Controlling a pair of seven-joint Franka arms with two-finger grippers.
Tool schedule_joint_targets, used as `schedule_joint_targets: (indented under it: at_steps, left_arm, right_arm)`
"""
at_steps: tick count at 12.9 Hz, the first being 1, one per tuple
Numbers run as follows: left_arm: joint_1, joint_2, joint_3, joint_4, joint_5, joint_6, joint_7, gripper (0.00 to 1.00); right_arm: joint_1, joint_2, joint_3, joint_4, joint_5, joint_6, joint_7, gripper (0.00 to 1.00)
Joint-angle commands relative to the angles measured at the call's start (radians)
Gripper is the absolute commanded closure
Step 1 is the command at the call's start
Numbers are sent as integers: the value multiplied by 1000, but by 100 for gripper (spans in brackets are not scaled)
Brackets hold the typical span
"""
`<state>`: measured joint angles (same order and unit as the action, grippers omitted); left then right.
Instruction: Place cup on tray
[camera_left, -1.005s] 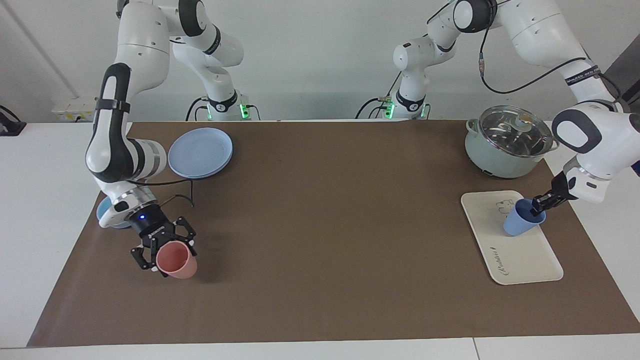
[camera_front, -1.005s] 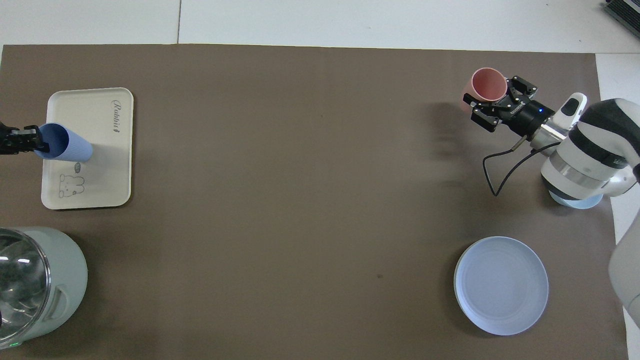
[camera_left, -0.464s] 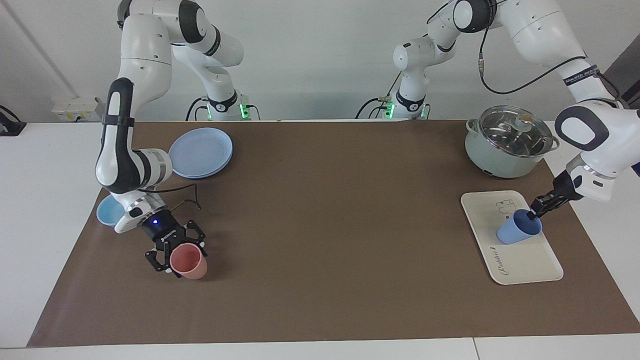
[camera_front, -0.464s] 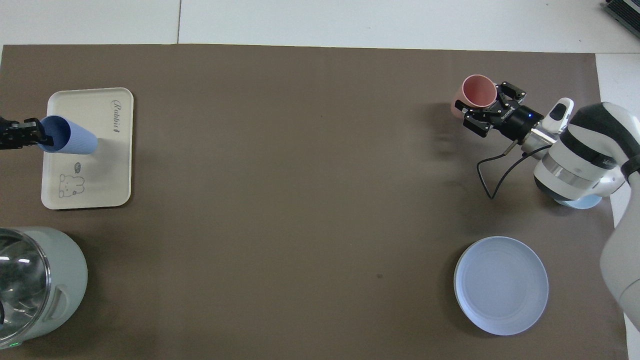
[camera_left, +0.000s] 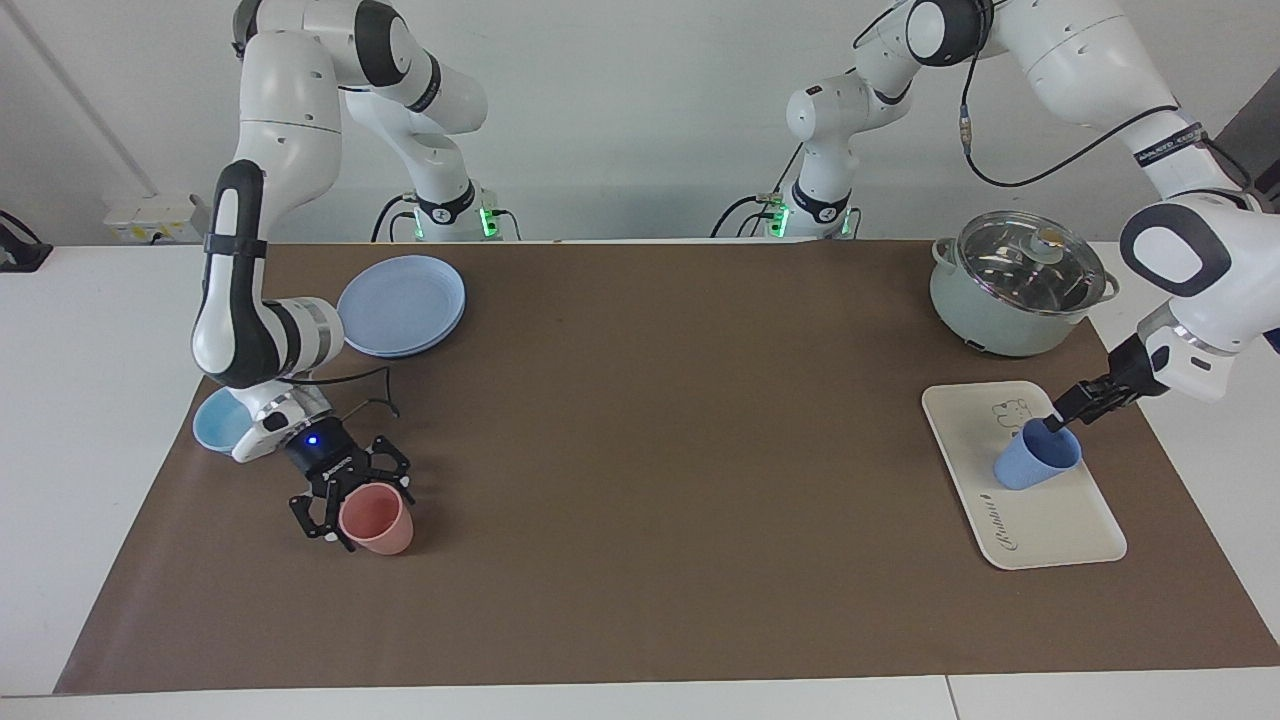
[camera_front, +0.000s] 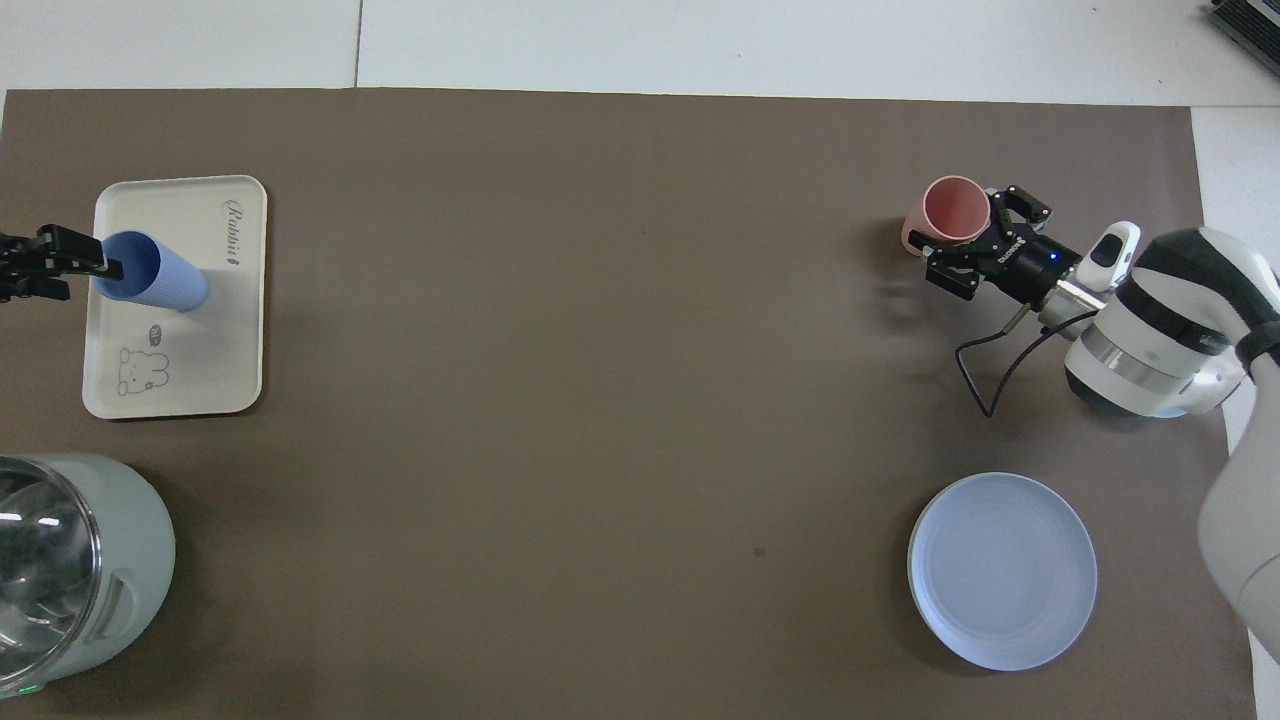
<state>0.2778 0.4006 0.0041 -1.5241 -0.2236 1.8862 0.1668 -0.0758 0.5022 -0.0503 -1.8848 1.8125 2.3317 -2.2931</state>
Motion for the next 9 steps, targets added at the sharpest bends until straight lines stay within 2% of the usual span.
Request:
schedule_joint_targets:
  at_steps: [1,3,5,8,9]
  left_arm:
    - [-61,20,5,132,86,-155,3,25]
    - [-158,14,10,207,199,-269,3,25]
    - [-213,-8,7,240,263,-358,3,25]
    - [-287,-97,-2,239,279,-417,5,25]
    - [-287,-149,-7,231,273,-406,6,25]
  right_arm:
    - [-4,-53,7,-28,27,-5,-25,0]
    - [-2,-95,7,-37,25,-5,15,0]
    - [10,-163,7,-66,18,32,88,0]
    - [48,-258,6,-88,-7,115,171,0]
    - [59,-277,6,-86,-54,150,210,0]
